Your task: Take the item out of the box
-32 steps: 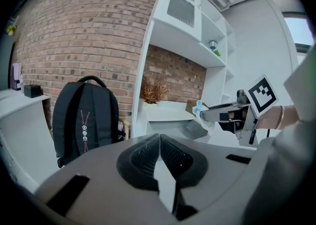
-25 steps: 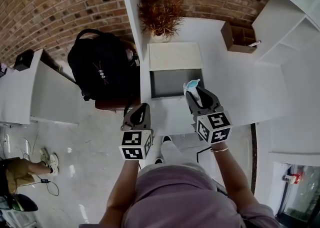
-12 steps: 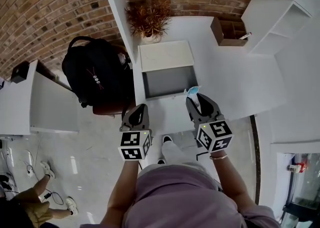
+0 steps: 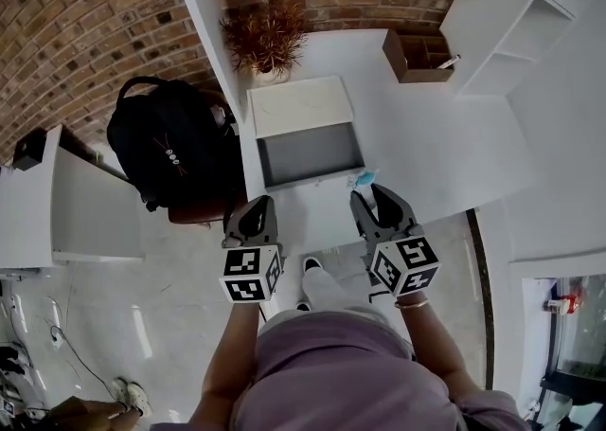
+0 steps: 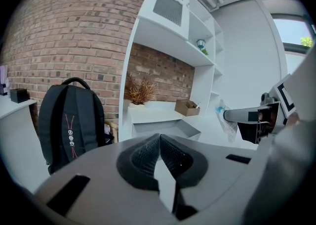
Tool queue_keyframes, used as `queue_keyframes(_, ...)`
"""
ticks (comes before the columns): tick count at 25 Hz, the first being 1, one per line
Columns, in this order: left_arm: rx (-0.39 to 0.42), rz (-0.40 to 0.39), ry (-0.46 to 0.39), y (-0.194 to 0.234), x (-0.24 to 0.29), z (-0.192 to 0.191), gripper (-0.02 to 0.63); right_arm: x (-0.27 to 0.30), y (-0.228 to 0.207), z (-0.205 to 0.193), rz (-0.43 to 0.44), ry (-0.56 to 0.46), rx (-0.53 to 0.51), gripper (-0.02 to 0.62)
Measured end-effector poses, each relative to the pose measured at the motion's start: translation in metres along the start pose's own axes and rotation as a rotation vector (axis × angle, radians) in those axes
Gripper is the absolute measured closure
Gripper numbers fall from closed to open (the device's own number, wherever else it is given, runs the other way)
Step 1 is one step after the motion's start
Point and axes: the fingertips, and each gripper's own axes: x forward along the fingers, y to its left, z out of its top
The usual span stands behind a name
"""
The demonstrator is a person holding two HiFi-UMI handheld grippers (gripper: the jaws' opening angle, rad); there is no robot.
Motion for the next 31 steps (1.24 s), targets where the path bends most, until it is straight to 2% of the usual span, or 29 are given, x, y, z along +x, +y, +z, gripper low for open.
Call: queue_keyframes(31,0.023,0.006,0.006,-0.010,-0.008,-0.005,0.604,-0.022,-0.002,-0.005,-0.018,-0.032,0.021,0.462)
